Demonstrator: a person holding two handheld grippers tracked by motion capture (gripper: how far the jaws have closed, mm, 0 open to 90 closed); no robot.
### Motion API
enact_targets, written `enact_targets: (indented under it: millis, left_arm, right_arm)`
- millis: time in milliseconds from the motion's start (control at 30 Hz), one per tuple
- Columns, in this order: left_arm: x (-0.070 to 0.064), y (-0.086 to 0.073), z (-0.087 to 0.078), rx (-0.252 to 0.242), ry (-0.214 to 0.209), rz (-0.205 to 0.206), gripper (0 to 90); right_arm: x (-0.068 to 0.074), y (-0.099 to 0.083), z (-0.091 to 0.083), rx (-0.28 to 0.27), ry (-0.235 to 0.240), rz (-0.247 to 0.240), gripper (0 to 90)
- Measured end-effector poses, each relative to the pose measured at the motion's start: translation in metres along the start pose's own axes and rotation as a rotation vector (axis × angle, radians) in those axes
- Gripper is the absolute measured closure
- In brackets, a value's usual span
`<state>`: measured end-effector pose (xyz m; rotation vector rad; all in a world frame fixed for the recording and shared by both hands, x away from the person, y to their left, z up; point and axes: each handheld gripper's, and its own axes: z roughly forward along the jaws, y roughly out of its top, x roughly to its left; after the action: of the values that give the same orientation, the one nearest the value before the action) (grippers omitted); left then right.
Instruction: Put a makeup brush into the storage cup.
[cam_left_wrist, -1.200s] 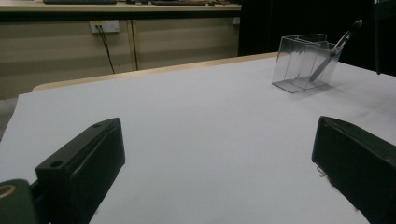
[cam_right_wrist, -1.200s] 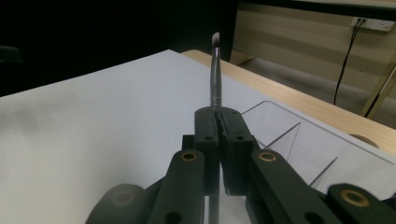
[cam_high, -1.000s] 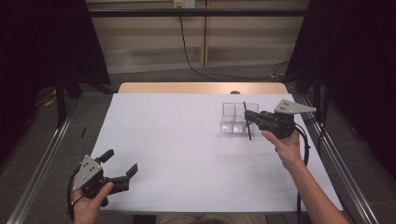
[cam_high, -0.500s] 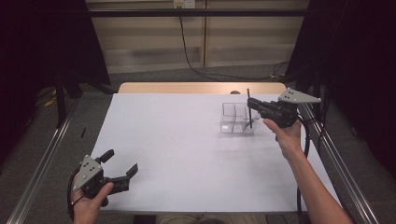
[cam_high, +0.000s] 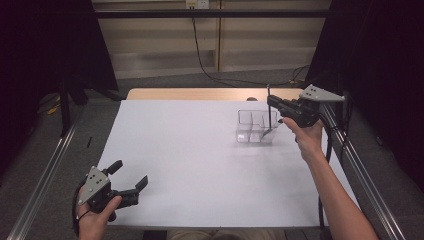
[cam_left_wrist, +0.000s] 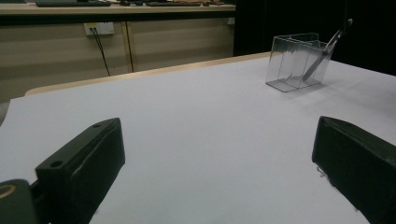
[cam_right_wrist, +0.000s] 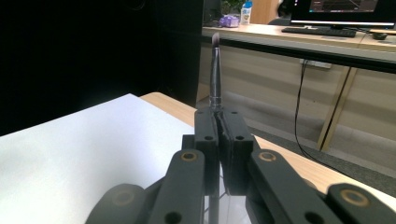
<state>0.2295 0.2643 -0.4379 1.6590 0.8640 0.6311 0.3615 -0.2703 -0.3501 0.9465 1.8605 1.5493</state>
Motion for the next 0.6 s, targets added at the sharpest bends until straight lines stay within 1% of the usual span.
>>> enact_targets:
  millis: [167, 333, 367, 467, 600]
  left_arm:
    - [-0.001, 0.0, 0.0, 0.0, -0.002, 0.0, 2.6]
    - [-0.001, 0.0, 0.0, 0.0, -0.002, 0.0, 2.6]
    - [-0.001, 0.0, 0.0, 0.001, -0.001, 0.001, 2.6]
    - [0.0, 0.0, 0.0, 0.0, 0.0, 0.002, 2.6]
    - [0.0, 0.0, 0.0, 0.002, 0.001, -0.002, 2.6]
  right_arm:
    - [-0.006, 0.0, 0.002, -0.004, -0.018, 0.007, 86.6]
    - [-0.008, 0.001, 0.004, 0.0, -0.028, 0.011, 86.6]
    - [-0.01, 0.001, 0.005, 0.001, -0.038, 0.009, 86.6]
    - [-0.012, 0.001, 0.008, -0.004, -0.047, 0.009, 86.6]
    - [-0.013, -0.001, 0.012, -0.001, -0.051, 0.016, 86.6]
